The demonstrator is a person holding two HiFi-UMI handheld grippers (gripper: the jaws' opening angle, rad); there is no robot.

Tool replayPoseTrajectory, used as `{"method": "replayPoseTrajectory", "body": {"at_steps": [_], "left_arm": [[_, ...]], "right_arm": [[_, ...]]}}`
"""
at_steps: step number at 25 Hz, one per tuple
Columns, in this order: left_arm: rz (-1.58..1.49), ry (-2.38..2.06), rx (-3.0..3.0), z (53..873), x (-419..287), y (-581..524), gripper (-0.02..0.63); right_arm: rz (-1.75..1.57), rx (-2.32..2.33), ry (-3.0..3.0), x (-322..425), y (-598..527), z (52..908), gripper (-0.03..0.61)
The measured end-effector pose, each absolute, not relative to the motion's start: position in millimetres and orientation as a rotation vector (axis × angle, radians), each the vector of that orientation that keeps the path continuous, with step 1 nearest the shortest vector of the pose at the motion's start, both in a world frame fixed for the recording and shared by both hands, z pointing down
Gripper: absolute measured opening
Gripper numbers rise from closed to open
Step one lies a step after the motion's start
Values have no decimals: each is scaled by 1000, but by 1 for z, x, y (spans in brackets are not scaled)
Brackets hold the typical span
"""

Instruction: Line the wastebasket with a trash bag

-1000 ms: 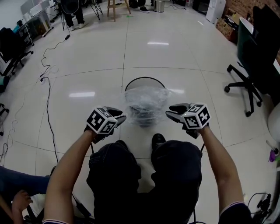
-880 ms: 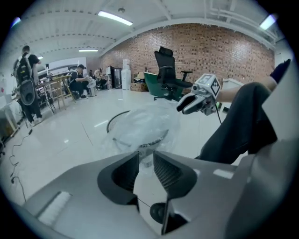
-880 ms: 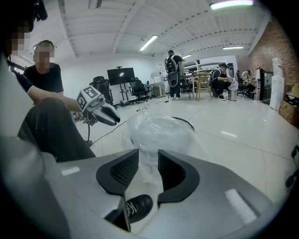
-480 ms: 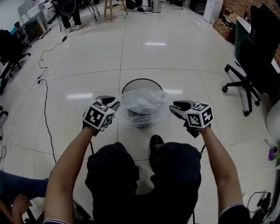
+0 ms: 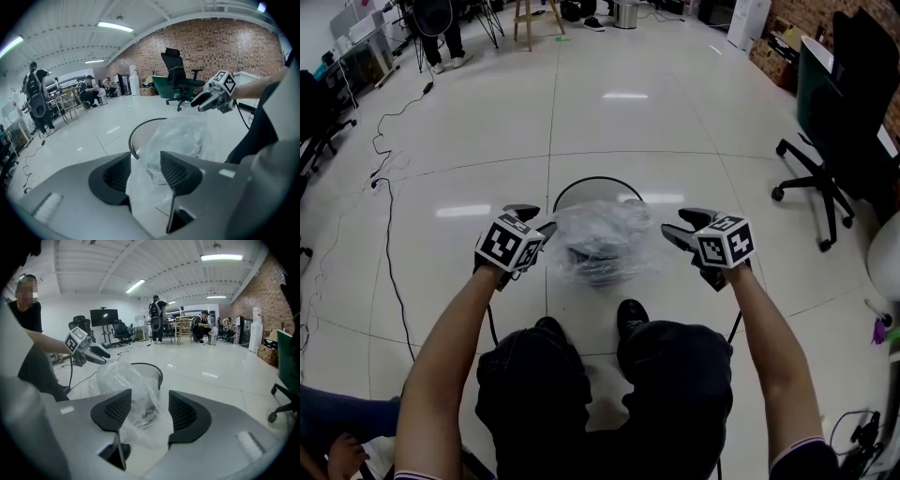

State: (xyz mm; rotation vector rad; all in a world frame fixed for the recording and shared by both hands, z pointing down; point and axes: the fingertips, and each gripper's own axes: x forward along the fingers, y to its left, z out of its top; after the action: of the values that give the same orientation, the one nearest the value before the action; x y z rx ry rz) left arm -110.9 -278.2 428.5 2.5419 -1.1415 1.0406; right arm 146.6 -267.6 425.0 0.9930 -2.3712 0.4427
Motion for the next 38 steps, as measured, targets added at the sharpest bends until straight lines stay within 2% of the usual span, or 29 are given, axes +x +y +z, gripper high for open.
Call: {"method": "replayPoseTrajectory", "body": {"at_steps": [4,5,7,8,9,10,25,38], "left_arm": [[1038,-1012,2507,450,-105,-282,201],[1016,-980,2493,454,-103,-283,201],[992,-955,2479,460,-101,-286,195],[996,-955,2481,461,-102,-288,162],[1005,-954,2485,462,-103,-290,86],[1016,-951,2490,463,-103,-292,20],[973,-1200,2543,435,-104,-366,12],[1002,-1204,2447,479,-116,-406,12]], "right_arm": [[511,907,-2331,144,-271,450,236],[512,896,-2327,144,-272,454,214],[494,898,-2330,143,-276,456,113],[482,905,-2335,143,-279,456,55],[473,913,-2339,142,-283,455,13],[466,917,-2342,141,-286,453,2],[366,1130,-2316,147,-359,436,2],[414,1149,-2287,135,-407,480,2]]}}
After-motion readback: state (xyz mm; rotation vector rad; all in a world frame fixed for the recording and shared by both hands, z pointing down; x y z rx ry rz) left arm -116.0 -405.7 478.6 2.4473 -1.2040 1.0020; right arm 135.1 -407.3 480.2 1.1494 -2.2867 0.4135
